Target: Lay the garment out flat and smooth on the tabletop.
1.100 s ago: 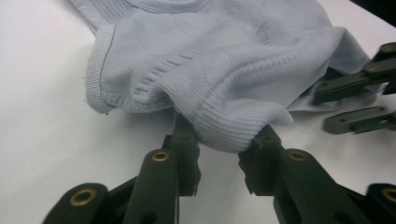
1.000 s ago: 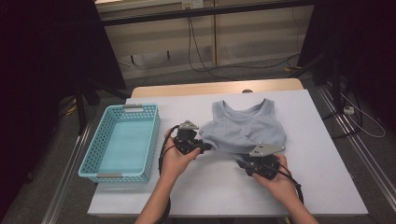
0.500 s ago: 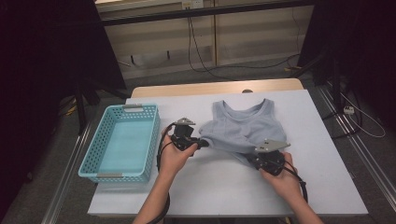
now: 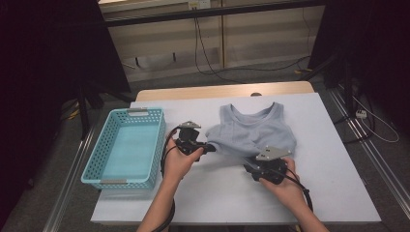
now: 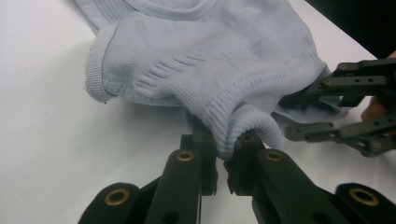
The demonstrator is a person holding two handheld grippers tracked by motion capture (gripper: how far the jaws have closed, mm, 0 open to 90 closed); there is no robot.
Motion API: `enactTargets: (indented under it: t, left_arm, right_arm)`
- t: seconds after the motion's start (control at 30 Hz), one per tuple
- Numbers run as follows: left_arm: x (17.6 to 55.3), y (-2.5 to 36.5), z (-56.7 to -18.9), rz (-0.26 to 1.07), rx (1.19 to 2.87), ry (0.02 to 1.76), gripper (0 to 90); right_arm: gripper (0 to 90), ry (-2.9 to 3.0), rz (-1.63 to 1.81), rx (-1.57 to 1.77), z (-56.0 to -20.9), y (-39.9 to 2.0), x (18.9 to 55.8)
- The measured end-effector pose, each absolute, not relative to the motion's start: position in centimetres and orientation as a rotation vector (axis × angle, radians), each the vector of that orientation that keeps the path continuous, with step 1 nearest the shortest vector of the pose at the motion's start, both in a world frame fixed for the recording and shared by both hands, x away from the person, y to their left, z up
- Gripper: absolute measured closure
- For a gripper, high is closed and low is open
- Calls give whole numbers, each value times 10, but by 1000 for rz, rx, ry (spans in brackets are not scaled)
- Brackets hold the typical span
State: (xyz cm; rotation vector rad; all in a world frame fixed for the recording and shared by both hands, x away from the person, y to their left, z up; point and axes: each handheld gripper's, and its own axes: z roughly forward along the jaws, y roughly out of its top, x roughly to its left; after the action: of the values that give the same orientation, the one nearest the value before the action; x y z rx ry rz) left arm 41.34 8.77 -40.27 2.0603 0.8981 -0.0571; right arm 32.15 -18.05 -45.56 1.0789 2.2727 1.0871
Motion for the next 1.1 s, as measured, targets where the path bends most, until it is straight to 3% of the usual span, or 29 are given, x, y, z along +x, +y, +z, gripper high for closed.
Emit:
enactTargets:
  t: [0.1, 0.17, 0.6, 0.77, 0.9, 0.97, 1.1]
  left_arm:
    - [414, 90, -404, -67, 2054, 909, 840]
    - [414, 93, -405, -76, 2047, 914, 841]
    - [412, 101, -400, -164, 2015, 937, 845]
    - [410, 101, -398, -154, 2034, 932, 843]
    - [407, 101, -400, -136, 2045, 929, 833]
    - [406, 101, -400, -133, 2041, 936, 826]
    - [404, 104, -401, -118, 2038, 941, 813]
  right_arm:
    - [852, 2290, 1033, 1070, -459, -178, 327]
    - [880, 2307, 1040, 1077, -459, -180, 328]
    - [874, 2407, 1108, 1032, -446, -209, 300]
    - [710, 2395, 1125, 1021, -452, -194, 303]
    - [686, 2368, 1156, 1019, -452, -185, 309]
    - [700, 2359, 1189, 1042, -452, -182, 313]
    - [830, 2368, 1216, 1039, -452, -176, 320]
